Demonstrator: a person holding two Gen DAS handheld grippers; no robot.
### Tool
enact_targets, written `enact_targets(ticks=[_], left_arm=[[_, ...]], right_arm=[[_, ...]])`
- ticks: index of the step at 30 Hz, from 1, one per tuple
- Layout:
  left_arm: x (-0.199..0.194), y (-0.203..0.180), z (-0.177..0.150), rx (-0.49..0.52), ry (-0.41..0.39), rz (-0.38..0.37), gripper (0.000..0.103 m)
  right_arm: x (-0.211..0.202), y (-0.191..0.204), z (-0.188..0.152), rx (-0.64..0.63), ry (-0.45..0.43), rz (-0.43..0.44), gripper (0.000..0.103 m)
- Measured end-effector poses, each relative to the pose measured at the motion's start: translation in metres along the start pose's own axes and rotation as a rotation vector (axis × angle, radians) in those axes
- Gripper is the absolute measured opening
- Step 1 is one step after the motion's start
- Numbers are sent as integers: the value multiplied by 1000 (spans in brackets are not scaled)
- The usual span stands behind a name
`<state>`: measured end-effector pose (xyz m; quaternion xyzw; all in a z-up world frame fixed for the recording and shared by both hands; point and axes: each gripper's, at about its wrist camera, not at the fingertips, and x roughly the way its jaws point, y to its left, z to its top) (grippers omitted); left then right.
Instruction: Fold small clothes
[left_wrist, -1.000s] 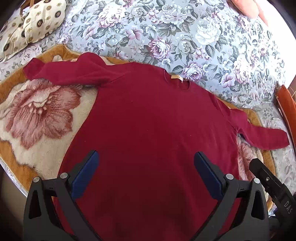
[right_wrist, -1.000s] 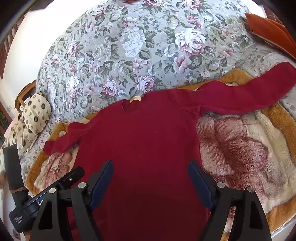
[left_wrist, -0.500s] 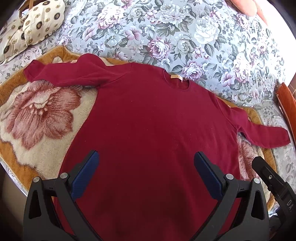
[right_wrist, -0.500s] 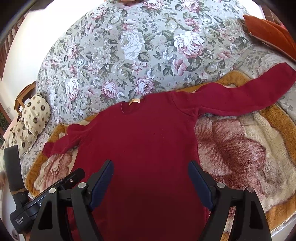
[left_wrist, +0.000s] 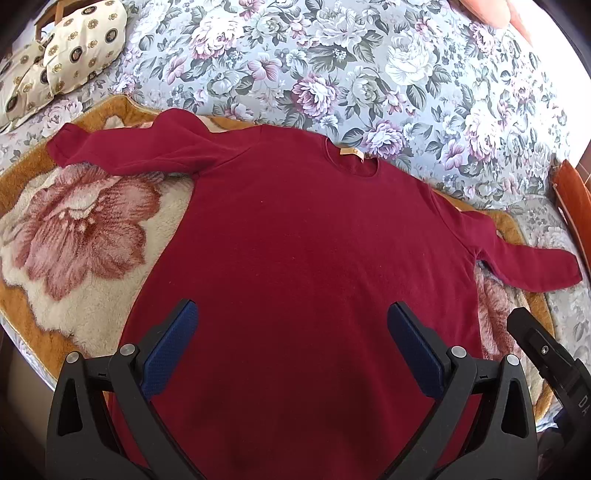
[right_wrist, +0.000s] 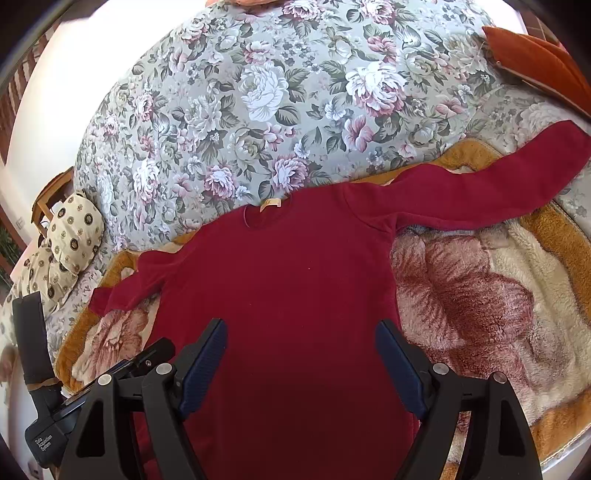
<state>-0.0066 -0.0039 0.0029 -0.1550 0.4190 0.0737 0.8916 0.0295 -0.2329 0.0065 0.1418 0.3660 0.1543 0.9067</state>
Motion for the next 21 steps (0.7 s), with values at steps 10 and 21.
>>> enact_targets(ticks=[10,21], left_arm=[[1,-1,-1,-11,7,-31,103],[2,-5,-2,1,-10,-33,103]], right_arm=[[2,0,0,13,24,-2,81],[4,1,-1,32,44,0,81]])
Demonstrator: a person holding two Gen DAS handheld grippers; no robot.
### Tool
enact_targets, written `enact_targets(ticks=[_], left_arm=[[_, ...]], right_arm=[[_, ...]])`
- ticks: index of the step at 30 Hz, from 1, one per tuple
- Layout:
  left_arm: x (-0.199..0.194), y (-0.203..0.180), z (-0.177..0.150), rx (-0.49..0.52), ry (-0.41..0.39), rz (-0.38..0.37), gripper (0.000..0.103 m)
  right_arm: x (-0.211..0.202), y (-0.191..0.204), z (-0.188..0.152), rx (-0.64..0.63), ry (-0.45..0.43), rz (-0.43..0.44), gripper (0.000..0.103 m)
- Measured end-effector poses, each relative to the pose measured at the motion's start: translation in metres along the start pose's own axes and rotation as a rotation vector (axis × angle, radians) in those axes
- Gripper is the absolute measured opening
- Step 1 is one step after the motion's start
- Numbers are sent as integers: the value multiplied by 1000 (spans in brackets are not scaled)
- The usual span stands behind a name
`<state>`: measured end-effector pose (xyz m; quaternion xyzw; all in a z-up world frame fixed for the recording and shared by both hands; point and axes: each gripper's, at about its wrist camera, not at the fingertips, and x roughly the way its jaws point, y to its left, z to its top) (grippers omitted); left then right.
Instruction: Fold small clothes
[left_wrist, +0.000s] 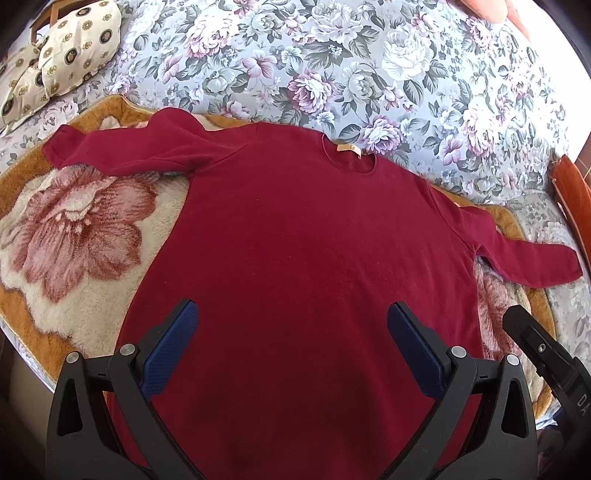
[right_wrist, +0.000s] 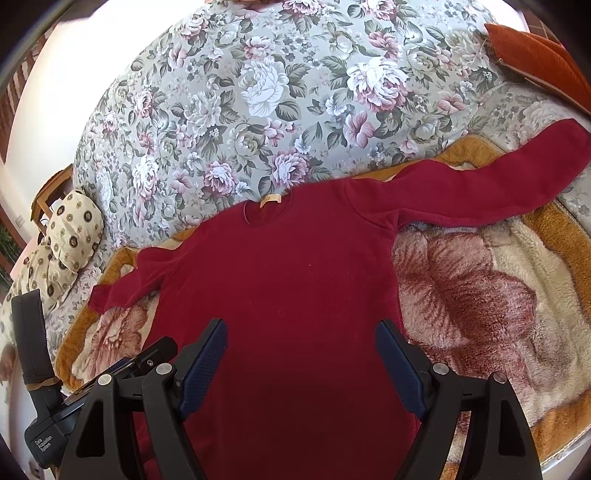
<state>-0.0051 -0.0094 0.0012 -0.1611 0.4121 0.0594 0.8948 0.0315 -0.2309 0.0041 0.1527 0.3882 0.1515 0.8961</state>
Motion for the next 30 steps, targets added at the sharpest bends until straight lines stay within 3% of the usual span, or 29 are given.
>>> enact_targets(ticks=[30], left_arm=[[-2,1,2,-14,-3,-35,102]], right_arm=[[-1,0,0,-4,-24,16,81]])
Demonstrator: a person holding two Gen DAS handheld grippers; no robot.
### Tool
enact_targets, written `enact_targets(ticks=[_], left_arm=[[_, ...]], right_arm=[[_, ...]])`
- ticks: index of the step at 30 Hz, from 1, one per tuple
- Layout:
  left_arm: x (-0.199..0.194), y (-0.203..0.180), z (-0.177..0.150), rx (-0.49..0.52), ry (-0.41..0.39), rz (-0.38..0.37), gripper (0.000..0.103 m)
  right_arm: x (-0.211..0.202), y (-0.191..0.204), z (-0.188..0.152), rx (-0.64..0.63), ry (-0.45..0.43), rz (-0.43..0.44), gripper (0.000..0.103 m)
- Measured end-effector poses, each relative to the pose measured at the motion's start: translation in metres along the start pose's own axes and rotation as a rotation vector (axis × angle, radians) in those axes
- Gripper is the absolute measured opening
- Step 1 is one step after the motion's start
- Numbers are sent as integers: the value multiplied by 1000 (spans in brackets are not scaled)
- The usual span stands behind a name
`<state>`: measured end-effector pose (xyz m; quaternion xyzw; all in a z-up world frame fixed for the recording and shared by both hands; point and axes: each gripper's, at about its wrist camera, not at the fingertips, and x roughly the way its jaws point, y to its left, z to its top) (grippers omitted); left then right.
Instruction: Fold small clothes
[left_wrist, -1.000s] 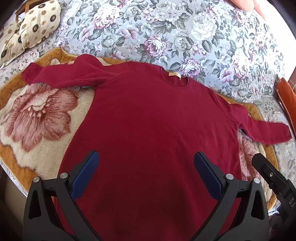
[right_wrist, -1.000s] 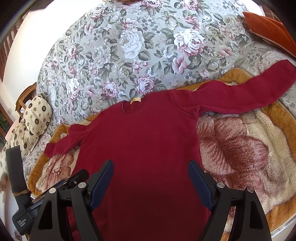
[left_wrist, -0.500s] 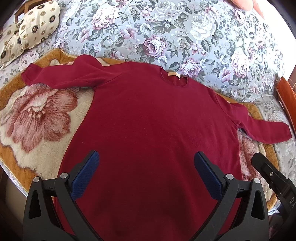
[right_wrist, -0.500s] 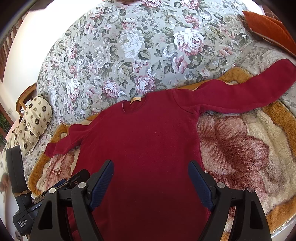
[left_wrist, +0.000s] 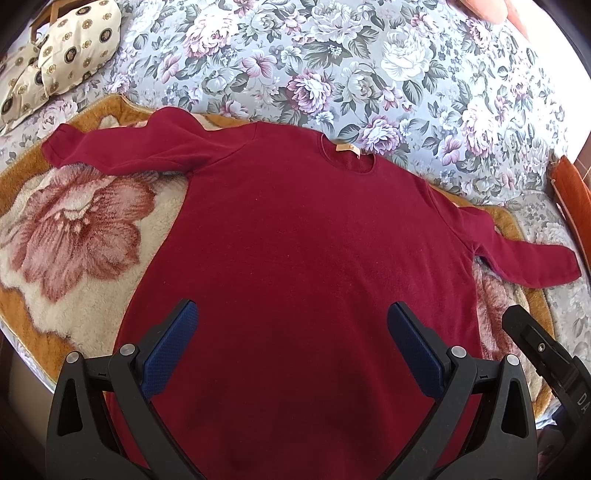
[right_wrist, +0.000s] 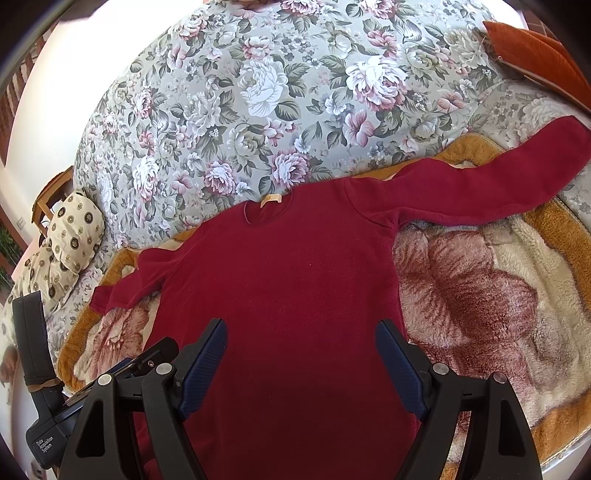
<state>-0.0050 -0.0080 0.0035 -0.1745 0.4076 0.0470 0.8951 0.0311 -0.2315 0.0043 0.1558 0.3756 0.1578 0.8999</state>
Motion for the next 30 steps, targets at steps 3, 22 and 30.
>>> enact_targets(ticks=[3,22,30], left_arm=[[0,1,0,-2,0,0,103],[0,2,0,-8,28,6,103],[1,2,0,-5,25,12,103]], right_arm=[[0,0,0,-2,-2,0,81],[0,-1,0,-1,-9,9,81],[0,-2,0,-1,-11,12,81]])
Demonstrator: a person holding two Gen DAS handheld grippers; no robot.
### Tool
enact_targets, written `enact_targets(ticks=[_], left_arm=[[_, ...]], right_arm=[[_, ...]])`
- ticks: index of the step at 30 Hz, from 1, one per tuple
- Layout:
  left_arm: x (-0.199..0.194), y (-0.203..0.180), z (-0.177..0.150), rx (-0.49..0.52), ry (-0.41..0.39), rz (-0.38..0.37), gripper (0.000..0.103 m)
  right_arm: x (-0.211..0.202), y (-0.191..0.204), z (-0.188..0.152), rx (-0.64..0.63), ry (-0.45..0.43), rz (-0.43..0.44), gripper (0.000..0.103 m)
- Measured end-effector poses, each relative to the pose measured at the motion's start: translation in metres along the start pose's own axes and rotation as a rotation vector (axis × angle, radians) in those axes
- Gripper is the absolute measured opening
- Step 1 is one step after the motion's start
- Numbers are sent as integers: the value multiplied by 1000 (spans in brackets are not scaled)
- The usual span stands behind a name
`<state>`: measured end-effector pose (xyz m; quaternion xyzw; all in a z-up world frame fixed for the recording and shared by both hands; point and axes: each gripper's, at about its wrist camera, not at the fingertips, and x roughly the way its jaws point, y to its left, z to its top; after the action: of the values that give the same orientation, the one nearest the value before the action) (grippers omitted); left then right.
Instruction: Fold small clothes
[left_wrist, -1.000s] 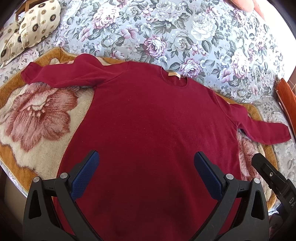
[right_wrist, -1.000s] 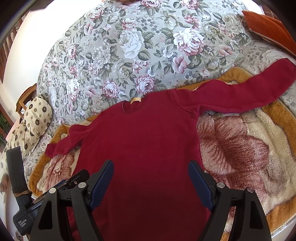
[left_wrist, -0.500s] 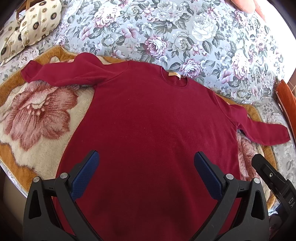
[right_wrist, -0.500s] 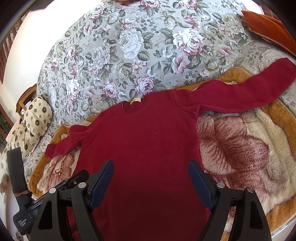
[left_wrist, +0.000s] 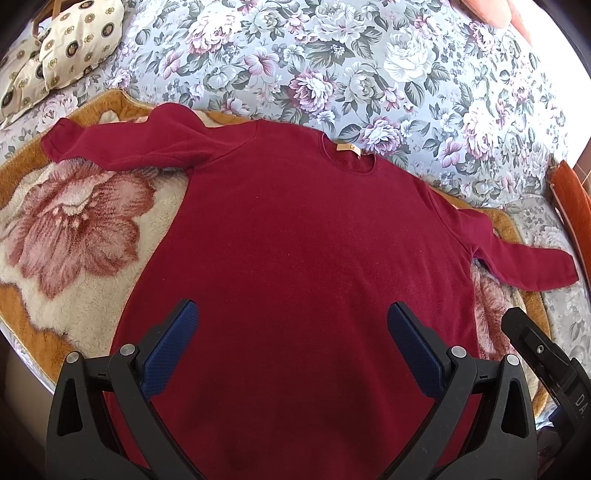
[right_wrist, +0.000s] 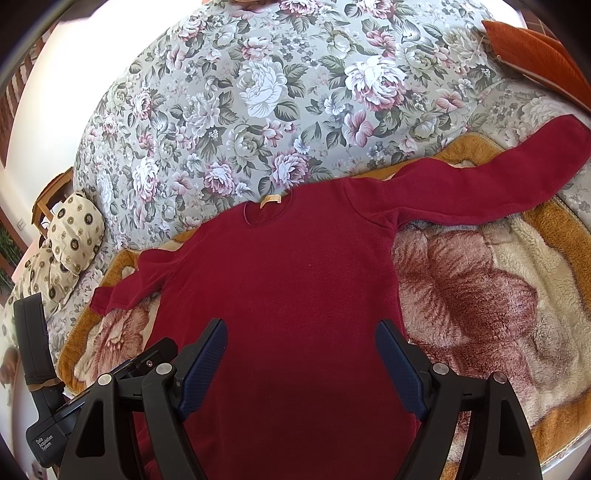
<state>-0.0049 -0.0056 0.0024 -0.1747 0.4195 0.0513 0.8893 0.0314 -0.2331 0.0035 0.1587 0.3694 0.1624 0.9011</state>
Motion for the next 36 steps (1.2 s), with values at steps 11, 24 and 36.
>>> enact_targets(ticks=[11,24,36], left_arm=[[-15,10,12,-39,17,-90,103],[3,199,106,-90,-76,254,103],[49,393,168,-554,12,-21,42]], right_arm=[[3,-1,0,33,21,9,81],[2,-1,1,34,10,35,81],[12,0,4,40,43,22,81]])
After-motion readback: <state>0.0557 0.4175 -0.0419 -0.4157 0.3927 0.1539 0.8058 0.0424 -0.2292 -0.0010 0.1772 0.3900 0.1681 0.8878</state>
